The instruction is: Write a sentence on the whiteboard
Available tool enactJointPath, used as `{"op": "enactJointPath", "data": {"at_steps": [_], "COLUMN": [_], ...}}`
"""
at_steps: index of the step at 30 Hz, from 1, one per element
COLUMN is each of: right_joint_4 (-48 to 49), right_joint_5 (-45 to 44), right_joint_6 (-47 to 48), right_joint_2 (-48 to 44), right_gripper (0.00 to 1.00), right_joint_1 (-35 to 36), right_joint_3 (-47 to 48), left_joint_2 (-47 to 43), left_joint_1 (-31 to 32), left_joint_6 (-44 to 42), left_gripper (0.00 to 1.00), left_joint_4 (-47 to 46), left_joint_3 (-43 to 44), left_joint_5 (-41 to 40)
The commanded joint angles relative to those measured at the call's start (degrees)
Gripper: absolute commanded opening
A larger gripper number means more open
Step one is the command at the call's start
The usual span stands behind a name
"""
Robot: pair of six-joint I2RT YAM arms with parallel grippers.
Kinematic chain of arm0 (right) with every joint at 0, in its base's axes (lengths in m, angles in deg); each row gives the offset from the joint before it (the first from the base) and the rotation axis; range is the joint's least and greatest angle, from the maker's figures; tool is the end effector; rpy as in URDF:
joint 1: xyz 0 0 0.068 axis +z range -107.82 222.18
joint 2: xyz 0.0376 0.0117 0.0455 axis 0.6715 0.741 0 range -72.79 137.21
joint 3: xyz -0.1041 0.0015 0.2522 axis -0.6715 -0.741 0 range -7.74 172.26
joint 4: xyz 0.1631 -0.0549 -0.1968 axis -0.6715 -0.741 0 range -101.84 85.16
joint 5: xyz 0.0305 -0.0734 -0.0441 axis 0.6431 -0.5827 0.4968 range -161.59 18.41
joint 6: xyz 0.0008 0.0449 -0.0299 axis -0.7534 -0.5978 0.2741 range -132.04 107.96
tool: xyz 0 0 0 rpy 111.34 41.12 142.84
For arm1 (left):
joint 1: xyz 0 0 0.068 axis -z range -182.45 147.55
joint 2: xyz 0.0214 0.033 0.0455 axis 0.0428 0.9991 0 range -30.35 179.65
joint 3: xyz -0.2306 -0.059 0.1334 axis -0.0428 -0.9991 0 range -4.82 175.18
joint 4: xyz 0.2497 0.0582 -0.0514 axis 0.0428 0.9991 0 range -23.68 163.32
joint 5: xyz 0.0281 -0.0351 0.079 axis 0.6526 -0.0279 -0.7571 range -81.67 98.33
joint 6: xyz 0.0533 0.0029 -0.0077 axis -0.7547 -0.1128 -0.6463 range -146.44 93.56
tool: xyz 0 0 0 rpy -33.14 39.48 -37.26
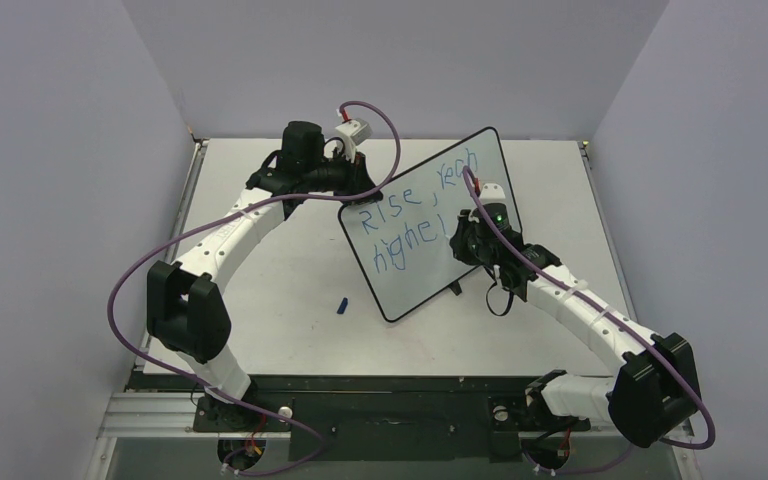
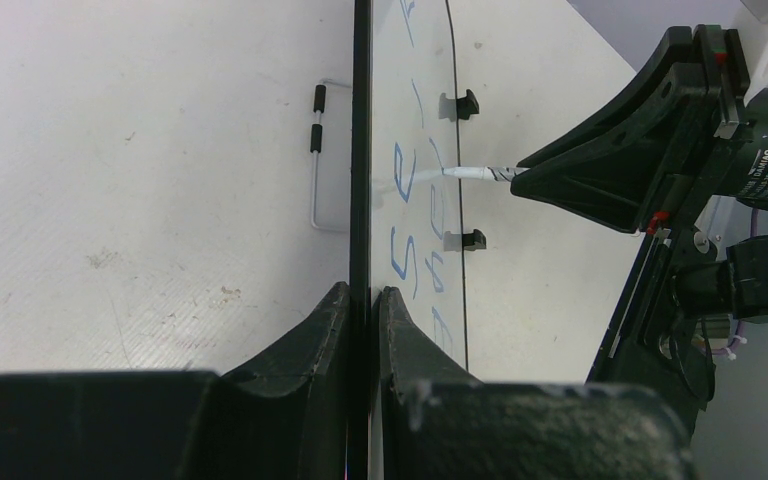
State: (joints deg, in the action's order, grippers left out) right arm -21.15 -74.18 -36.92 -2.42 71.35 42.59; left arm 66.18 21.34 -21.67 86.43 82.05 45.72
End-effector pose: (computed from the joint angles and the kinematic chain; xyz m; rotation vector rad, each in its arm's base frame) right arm 0.2367 0.1303 0.2696 -0.0584 2.2448 0.4706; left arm 0.3485 -0.1772 0.3431 0.7464 1.9845 -0.9798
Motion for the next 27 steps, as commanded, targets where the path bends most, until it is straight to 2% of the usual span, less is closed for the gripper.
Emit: {"op": "enactJointPath", "data": {"at_steps": [1, 15, 27], "right_joint_4": [1.3, -0.1, -0.5], "right_joint_5": [0.6, -0.3, -0.9], "right_joint_6": [-0.5, 1.0, 1.1], "right_joint_2": [-0.1, 4.3, 6.5], "right_gripper": [0.00, 0.00, 0.00], "right_joint_1": [0.0, -0.3, -1.3], "right_joint_3": [1.8, 9.9, 13.2], "left_joint_2": [-2.5, -2.5, -2.6], "left_joint_1": [0.0, -0.1, 0.0], "left_joint_6": [-3.8, -3.9, -3.9], "left_gripper": [0.00, 0.00, 0.00], "left_joint_4": [-5.4, -5.3, -5.2], "left_joint_3": [1.5, 1.5, 1.4], "left_joint_5": [-0.6, -0.7, -0.7]}}
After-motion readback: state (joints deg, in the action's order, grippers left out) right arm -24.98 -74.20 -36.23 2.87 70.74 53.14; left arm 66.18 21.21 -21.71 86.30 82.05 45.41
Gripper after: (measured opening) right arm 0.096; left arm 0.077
